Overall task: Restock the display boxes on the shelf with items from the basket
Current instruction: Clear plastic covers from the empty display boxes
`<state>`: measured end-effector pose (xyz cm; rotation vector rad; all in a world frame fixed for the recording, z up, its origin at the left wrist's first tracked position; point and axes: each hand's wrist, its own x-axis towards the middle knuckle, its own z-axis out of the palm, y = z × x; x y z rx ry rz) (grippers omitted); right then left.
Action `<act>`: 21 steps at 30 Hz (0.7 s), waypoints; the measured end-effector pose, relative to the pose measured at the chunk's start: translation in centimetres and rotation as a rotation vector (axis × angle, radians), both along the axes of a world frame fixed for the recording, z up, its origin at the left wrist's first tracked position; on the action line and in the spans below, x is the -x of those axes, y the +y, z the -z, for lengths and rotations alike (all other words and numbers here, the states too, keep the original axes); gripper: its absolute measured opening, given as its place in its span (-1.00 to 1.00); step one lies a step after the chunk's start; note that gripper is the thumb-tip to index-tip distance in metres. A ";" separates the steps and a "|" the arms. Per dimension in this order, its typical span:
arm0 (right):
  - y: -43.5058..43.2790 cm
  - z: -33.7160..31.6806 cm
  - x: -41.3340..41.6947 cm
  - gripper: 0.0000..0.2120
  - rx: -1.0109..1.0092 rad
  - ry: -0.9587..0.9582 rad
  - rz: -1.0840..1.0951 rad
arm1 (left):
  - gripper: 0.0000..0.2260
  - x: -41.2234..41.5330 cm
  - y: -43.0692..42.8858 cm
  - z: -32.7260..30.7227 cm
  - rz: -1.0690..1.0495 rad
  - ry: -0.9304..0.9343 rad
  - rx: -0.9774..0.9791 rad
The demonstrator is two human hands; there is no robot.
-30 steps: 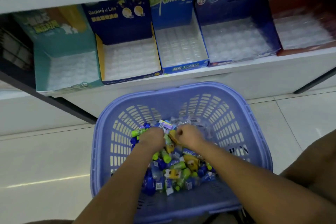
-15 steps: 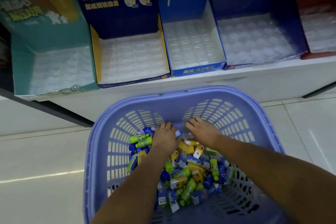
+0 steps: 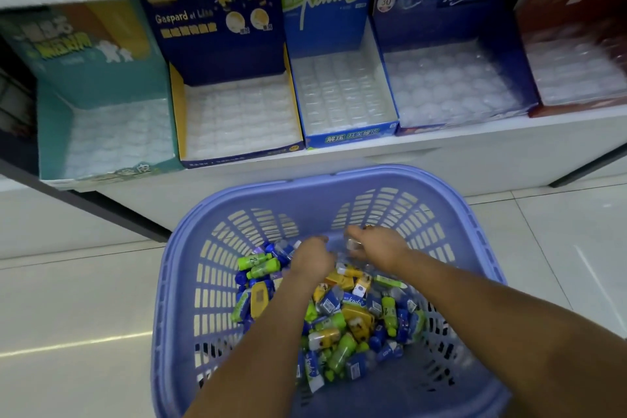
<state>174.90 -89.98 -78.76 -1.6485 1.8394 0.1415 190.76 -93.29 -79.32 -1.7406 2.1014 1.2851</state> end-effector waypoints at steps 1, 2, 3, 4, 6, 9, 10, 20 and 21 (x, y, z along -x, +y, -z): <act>0.0 -0.8 -0.2 -0.68 0.037 -0.096 0.058 | -0.64 0.4 0.1 -0.9 -0.156 0.097 -0.062; -0.1 -1.7 -0.4 -0.66 0.081 -0.179 0.105 | -0.66 0.9 0.1 -1.9 -0.316 0.209 -0.169; 0.0 -2.9 -0.5 -0.65 0.115 -0.299 0.194 | -0.64 1.5 0.2 -3.0 -0.475 0.356 -0.339; 0.2 -4.3 -0.4 -0.67 0.134 -0.441 0.290 | -0.60 2.1 0.4 -4.2 -0.608 0.535 -0.543; 0.9 -7.4 0.1 -0.80 0.136 -0.719 0.435 | -0.54 2.9 0.5 -6.7 -0.697 0.808 -0.824; 1.9 -12.0 1.6 -0.82 0.086 -0.955 0.513 | -0.51 3.8 0.4 -10.3 -0.560 0.948 -0.872; 2.1 -13.5 2.2 -0.79 0.078 -1.002 0.505 | -0.51 4.2 0.4 -11.6 -0.501 0.968 -0.854; 2.4 -23.4 8.1 -0.70 0.633 -0.559 0.476 | -0.66 8.4 1.0 -21.4 -0.356 1.012 -0.513; 2.5 -23.6 9.0 -0.67 0.690 -0.532 0.526 | -0.63 9.1 1.1 -22.1 -0.345 1.001 -0.490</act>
